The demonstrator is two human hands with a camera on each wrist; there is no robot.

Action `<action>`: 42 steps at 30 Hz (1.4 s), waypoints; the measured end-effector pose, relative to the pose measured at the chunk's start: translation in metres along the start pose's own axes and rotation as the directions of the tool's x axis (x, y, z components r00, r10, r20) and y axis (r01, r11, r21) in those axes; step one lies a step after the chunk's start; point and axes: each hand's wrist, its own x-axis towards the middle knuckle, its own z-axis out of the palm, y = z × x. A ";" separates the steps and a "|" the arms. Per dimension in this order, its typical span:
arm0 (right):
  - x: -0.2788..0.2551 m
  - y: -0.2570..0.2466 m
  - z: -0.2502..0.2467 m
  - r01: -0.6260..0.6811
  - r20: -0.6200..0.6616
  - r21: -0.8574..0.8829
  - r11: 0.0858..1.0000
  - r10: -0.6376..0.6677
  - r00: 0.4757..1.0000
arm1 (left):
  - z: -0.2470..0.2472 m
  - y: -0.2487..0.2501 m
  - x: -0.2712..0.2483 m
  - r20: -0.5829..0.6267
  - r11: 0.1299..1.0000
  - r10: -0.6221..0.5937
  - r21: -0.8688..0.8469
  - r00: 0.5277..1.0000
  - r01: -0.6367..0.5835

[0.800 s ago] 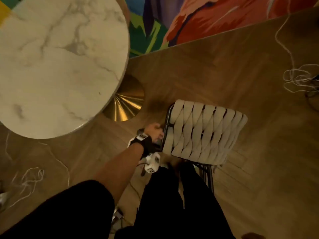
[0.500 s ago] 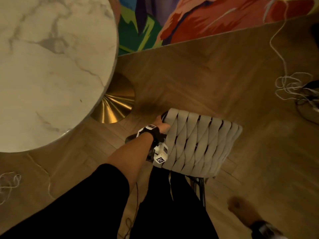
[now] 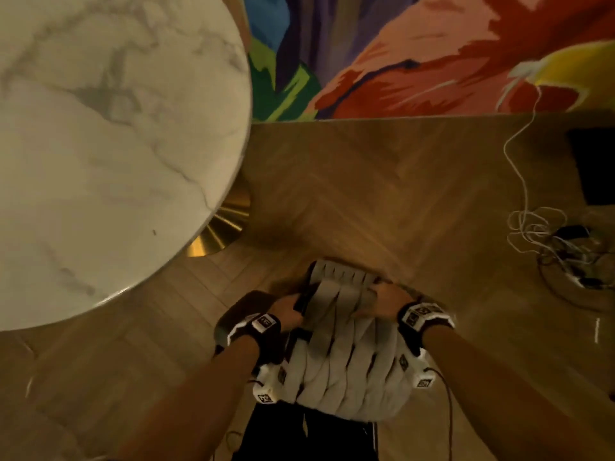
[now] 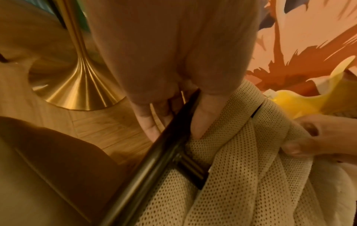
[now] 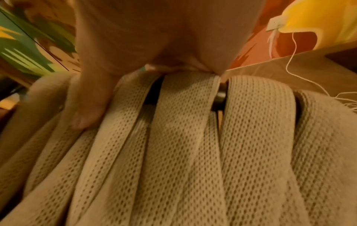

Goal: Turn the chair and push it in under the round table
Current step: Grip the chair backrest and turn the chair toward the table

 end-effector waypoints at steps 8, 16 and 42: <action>-0.055 -0.039 -0.004 0.022 0.135 0.045 0.999 -0.028 0.991 | -0.011 -0.035 -0.063 0.088 0.976 0.096 -0.203 0.991 -0.076; -0.140 -0.099 -0.133 0.129 -0.172 -0.133 0.983 -0.152 0.973 | -0.108 0.037 -0.121 -0.091 0.897 0.436 -0.039 0.895 -0.441; -0.122 -0.104 0.051 0.193 -0.031 -0.386 0.902 -0.221 0.975 | -0.017 -0.039 -0.113 -0.040 0.925 0.236 0.316 0.971 -0.212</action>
